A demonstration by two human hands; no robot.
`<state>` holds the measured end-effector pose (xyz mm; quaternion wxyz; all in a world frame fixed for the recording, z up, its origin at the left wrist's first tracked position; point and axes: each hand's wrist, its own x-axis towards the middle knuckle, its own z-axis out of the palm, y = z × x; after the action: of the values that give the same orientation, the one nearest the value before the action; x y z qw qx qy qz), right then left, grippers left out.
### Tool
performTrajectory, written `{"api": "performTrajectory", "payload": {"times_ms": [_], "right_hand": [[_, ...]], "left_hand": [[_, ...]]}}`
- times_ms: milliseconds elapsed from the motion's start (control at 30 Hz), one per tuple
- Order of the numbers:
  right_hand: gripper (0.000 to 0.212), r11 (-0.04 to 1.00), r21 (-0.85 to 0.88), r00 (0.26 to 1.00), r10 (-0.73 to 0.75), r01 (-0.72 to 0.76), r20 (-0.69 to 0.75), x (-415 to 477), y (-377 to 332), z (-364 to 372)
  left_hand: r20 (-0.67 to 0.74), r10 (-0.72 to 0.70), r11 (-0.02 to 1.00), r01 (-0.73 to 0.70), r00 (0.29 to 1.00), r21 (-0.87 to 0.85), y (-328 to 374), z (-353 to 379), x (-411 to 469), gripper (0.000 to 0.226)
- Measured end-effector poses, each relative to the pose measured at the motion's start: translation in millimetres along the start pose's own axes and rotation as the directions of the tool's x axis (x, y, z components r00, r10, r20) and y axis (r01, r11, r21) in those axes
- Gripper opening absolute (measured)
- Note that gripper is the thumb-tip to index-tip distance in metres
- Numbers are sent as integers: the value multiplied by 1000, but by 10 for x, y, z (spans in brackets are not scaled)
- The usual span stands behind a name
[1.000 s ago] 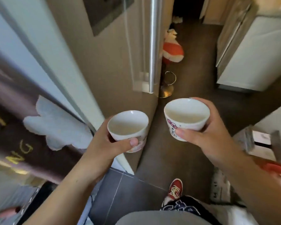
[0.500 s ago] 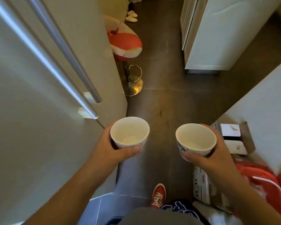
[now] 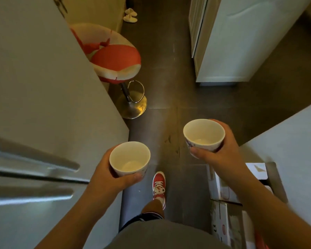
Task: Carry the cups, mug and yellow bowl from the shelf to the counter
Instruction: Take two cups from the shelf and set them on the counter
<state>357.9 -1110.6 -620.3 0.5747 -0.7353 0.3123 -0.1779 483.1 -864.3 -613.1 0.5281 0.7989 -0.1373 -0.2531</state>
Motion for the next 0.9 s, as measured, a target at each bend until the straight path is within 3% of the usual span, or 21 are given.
{"api": "performTrajectory", "payload": {"times_ms": [200, 300, 400, 600, 667, 900], "right_hand": [[85, 997, -24, 994, 73, -75, -85, 956, 1, -273], [83, 993, -58, 982, 89, -100, -166, 1284, 0, -509], [76, 988, -55, 962, 124, -141, -245, 1570, 49, -772], [92, 982, 21, 906, 181, -187, -383, 2174, 271, -1334], [83, 969, 26, 901, 239, -247, -361, 2425, 390, -1566], [84, 957, 60, 860, 282, -284, -424, 3551, 669, -2241]], "left_hand": [[89, 20, 999, -18, 996, -33, 349, 416, 1399, 67], [192, 42, 998, -34, 980, -45, 666, 708, 2026, 73], [296, 78, 996, -65, 952, -56, 1020, 1061, 2581, 62], [466, 133, 991, -113, 875, -71, 1629, 1898, 3581, 66], [495, 146, 989, -121, 857, -81, 1806, 2220, 3912, 68], [535, 136, 987, -161, 834, -1, 2416, 3025, 4884, 72]]}}
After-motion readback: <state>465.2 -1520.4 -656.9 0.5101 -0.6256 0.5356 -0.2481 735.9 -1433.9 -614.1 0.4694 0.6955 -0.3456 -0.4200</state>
